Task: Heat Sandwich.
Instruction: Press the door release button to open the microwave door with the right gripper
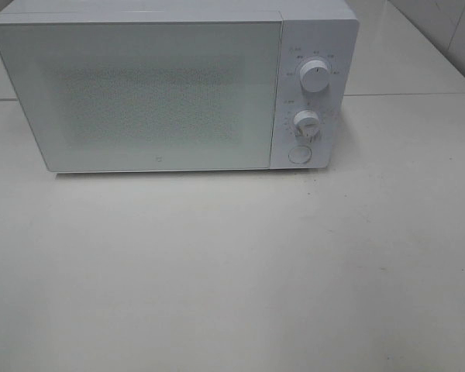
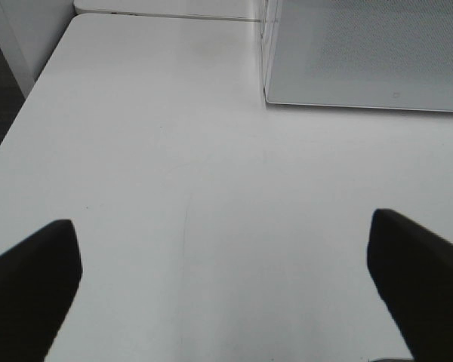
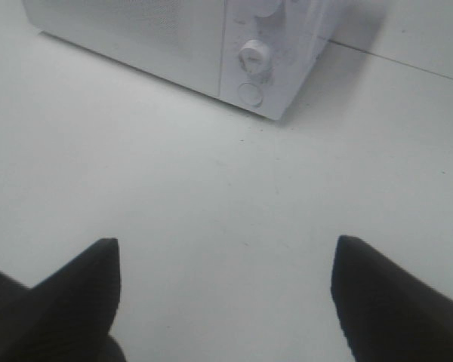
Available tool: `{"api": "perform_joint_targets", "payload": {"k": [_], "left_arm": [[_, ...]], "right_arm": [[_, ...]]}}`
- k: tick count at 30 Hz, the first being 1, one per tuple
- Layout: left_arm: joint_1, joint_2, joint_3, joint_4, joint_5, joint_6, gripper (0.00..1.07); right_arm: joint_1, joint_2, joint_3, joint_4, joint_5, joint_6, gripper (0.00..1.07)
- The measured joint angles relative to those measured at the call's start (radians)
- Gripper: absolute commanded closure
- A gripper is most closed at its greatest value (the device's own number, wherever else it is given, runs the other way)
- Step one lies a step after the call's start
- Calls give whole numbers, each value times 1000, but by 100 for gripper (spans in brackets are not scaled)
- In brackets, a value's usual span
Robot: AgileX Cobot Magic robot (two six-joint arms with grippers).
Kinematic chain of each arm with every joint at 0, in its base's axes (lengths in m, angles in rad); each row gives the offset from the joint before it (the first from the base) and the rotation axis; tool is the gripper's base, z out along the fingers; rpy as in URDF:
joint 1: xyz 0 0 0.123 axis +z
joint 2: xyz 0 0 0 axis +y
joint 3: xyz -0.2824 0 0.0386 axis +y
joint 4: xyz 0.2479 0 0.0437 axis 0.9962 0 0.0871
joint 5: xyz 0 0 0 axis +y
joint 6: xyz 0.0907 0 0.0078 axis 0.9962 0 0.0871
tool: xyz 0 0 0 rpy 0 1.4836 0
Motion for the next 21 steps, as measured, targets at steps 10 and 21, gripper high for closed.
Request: {"api": "perform_joint_targets", "payload": {"k": [10,21], "left_arm": [[0,0,0,0,0,0,9],[0,0,0,0,0,0,9]], "right_arm": [[-208,-128,48,-50,10,25,32],[-302,-244,51,-85,2,83,32]]}}
